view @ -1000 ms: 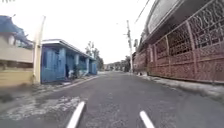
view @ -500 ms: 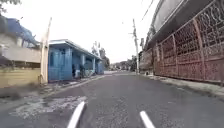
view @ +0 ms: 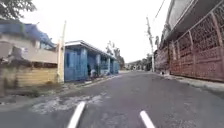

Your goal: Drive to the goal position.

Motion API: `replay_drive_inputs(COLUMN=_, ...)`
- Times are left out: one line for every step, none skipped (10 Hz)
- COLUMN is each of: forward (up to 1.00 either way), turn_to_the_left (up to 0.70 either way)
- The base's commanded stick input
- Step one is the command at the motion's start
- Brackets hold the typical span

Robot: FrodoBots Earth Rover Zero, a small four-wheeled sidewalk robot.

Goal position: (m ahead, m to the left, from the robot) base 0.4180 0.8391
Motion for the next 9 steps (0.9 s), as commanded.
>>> replay_drive_inputs(forward=0.00, turn_to_the_left=0.85)
replay_drive_inputs(forward=0.00, turn_to_the_left=0.85)
replay_drive_inputs(forward=0.00, turn_to_the_left=0.85)
replay_drive_inputs(forward=0.00, turn_to_the_left=0.85)
replay_drive_inputs(forward=0.00, turn_to_the_left=0.85)
replay_drive_inputs(forward=0.00, turn_to_the_left=0.85)
replay_drive_inputs(forward=0.00, turn_to_the_left=0.85)
replay_drive_inputs(forward=0.00, turn_to_the_left=0.85)
replay_drive_inputs(forward=0.00, turn_to_the_left=0.85)
